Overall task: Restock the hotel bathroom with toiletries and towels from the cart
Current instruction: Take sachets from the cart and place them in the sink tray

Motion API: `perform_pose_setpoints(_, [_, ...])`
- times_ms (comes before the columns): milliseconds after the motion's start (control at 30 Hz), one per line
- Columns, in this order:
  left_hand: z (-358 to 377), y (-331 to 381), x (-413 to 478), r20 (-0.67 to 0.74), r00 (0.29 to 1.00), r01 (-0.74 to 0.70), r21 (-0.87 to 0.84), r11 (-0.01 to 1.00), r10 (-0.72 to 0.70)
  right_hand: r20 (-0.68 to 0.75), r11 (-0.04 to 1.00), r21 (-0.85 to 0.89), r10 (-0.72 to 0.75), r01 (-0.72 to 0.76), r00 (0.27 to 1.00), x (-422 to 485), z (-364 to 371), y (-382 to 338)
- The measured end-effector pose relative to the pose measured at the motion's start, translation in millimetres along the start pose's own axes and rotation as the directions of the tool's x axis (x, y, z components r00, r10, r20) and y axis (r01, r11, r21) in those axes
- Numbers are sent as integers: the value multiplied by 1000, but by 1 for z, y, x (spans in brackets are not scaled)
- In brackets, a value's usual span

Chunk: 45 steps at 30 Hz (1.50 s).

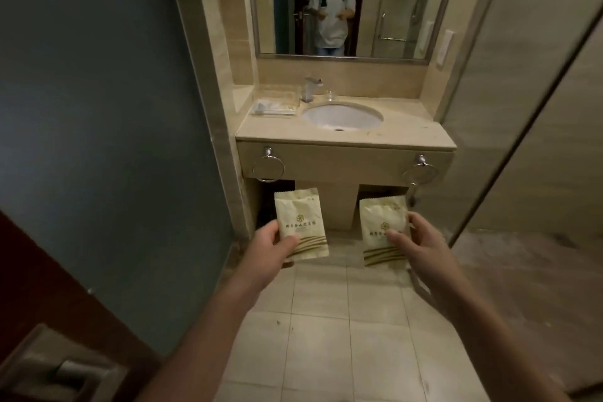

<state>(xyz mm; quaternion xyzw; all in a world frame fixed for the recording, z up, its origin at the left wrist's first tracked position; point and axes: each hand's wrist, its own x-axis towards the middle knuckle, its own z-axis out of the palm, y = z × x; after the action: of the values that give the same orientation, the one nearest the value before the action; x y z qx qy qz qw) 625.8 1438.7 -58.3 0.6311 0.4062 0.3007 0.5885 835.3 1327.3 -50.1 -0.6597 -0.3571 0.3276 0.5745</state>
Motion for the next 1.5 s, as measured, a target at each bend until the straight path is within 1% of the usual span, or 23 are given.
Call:
perform_pose_setpoints(133, [1,6,67,-53,999,4,20,1000,-3,26,997,-22,-72,72,997,83,-7,7])
perform_pose_setpoints(233, [6,19,124,-95,995,-2,12,1000,3,64,995,-20,-97,98,993,151,-17,6])
perform_pose_setpoints(367, [16,29,191,-111,994,1,8,1000,0,103,996,5,-93,93,990,240,-27,5])
perform_pose_setpoints(567, [8,30,269,-250,966,58,-54,997,-70,177,997,-5,-69,71,982,341,-20,7])
perform_pose_setpoints(667, [-3,31,307,-278,956,78,-79,994,-97,196,997,-26,-60,66,979,385,-9,8])
perform_pose_setpoints(833, [-23,26,377,-282,954,76,-100,992,-102,228,998,-42,-31,41,973,453,15,11])
perform_pose_setpoints(967, [-47,20,445,-280,953,84,-129,988,-117,219,997,-76,-8,25,976,511,40,10])
perform_pose_setpoints(1133, [-83,15,537,-248,954,144,-121,982,-170,189,993,-121,11,12,982,587,75,-4])
perform_pose_setpoints(1200, [-92,15,572,-234,957,153,-93,984,-171,168,991,-132,9,13,986,615,87,-7])
perform_pose_setpoints(1333, [-103,15,638,-237,953,182,-59,981,-191,150,994,-112,31,-14,988,664,106,-6])
perform_pose_setpoints(1500, [-107,12,703,-203,955,208,-58,976,-215,146,992,-111,69,-53,987,720,127,1])
